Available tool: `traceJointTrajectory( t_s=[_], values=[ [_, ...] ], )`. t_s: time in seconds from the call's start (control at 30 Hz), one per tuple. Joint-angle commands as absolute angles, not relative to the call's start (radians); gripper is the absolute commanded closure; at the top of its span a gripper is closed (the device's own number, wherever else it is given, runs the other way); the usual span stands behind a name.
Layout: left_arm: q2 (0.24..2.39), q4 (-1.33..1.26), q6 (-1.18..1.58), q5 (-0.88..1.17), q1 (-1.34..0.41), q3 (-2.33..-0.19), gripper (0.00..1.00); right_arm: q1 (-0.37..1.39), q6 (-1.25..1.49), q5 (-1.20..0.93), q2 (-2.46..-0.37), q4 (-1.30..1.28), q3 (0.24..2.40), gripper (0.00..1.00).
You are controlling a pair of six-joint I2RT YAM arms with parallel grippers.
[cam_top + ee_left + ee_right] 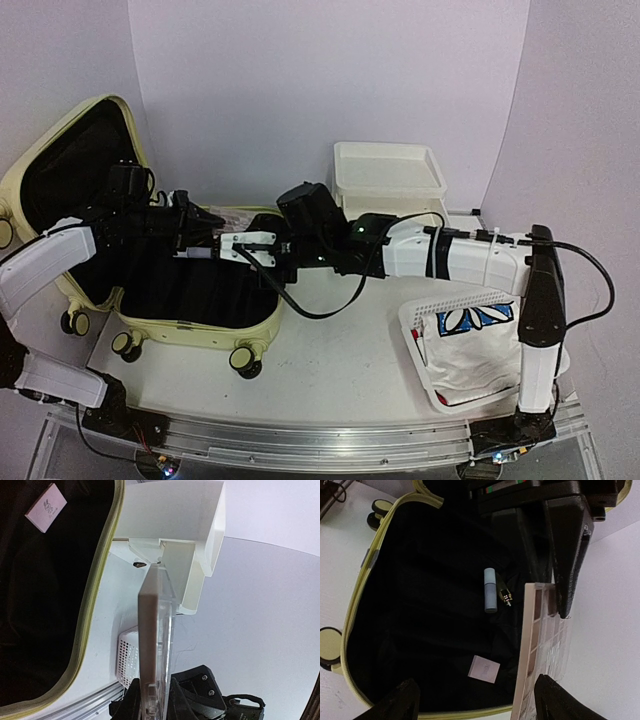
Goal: Open, take out, and arrange the luggage
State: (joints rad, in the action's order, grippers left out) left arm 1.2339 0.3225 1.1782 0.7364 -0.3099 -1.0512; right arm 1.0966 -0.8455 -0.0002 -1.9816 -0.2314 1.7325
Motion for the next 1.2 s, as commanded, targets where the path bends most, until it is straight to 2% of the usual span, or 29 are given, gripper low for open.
traceJointTrajectory(
  t_s=[0.0,0.07,0.33,0.63,0.77,0.97,1.07,1.17],
  values=[
    [1.176,0.239,1.231,0.743,-0.313,-1.04,0.97,1.097,-0.906,0.029,-2.0,-0.06,1.785,0.26],
    [1.171,0.238,1.235,0.746,-0.313,-1.034,0.97,1.1,-0.914,0.058,-2.012,-0.015,1.781,0.31],
    [1.155,0.233,1.24,0.759,-0.313,-1.033,0.97,1.107,-0.961,0.16,-2.064,0.068,1.805,0.42],
    [1.138,0.223,1.27,0.737,-0.313,-1.017,0.98,1.118,-0.987,0.172,-2.077,0.108,1.803,0.57],
    [1.122,0.221,1.292,0.716,-0.313,-1.006,0.97,1.12,-0.992,0.19,-2.085,0.132,1.809,0.69],
    [1.119,0.219,1.298,0.719,-0.314,-1.01,0.96,1.122,-0.995,0.211,-2.105,0.141,1.835,0.81],
    [1.116,0.219,1.301,0.719,-0.313,-1.009,0.94,1.124,-0.987,0.223,-2.109,0.153,1.842,0.86],
    [1.108,0.219,1.304,0.713,-0.314,-1.001,0.85,1.126,-0.986,0.246,-2.114,0.163,1.857,0.92]
  ],
)
